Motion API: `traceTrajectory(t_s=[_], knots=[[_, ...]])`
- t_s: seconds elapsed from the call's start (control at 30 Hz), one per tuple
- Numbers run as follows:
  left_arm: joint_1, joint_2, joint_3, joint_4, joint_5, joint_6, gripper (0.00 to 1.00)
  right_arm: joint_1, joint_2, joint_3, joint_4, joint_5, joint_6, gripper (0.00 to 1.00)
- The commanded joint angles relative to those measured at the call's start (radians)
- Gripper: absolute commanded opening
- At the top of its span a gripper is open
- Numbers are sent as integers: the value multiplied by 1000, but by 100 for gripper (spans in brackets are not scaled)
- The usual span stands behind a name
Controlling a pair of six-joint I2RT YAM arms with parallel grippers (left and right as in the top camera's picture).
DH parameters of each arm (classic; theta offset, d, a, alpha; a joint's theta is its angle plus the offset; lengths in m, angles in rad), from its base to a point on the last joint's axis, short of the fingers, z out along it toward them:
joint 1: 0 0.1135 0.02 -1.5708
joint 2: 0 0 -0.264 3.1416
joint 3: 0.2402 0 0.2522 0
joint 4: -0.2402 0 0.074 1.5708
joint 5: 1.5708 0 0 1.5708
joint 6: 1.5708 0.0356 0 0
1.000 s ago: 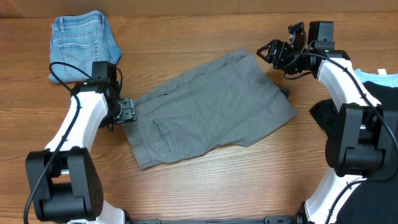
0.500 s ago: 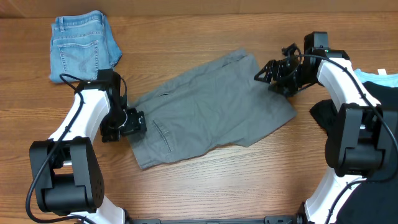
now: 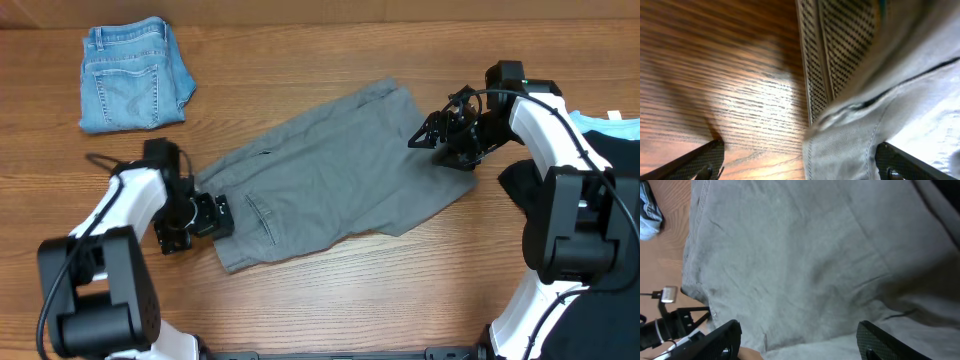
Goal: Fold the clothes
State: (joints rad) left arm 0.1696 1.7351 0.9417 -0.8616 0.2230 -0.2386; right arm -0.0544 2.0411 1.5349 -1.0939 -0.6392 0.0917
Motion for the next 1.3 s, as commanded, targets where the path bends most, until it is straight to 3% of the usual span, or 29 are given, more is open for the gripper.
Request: traceTrajectory(t_s=[0.0, 0.13, 0.3, 0.43, 0.5, 0.53, 0.6, 0.7, 0.9, 1.07, 1.27], knots=[[26, 71, -113, 152, 237, 34, 100, 26, -25, -20, 6, 14, -18, 78], [3, 71, -188, 262, 340, 33, 98, 46, -25, -32, 22, 40, -18, 78], [-38, 71, -222, 279, 312, 33, 96, 50, -25, -33, 28, 47, -18, 78], [-44, 71, -229, 268, 286, 33, 86, 50, -25, -32, 30, 47, -18, 78], [-44, 71, -231, 269, 278, 33, 76, 50, -25, -32, 30, 47, -18, 77], [-44, 71, -231, 269, 272, 33, 57, 50, -25, -32, 30, 47, -18, 77], [-44, 71, -230, 269, 272, 32, 39, 50, -25, -33, 30, 48, -18, 77], [-44, 71, -230, 268, 271, 33, 33, 50, -25, -32, 30, 63, -18, 77], [-29, 70, -209, 264, 272, 33, 10, 50, -25, -32, 29, 66, -18, 77], [62, 69, -90, 177, 270, 69, 4, 50, -25, -32, 6, 66, -18, 77], [195, 69, 163, -56, 233, 175, 4, 50, -25, -32, -19, 75, -18, 77]])
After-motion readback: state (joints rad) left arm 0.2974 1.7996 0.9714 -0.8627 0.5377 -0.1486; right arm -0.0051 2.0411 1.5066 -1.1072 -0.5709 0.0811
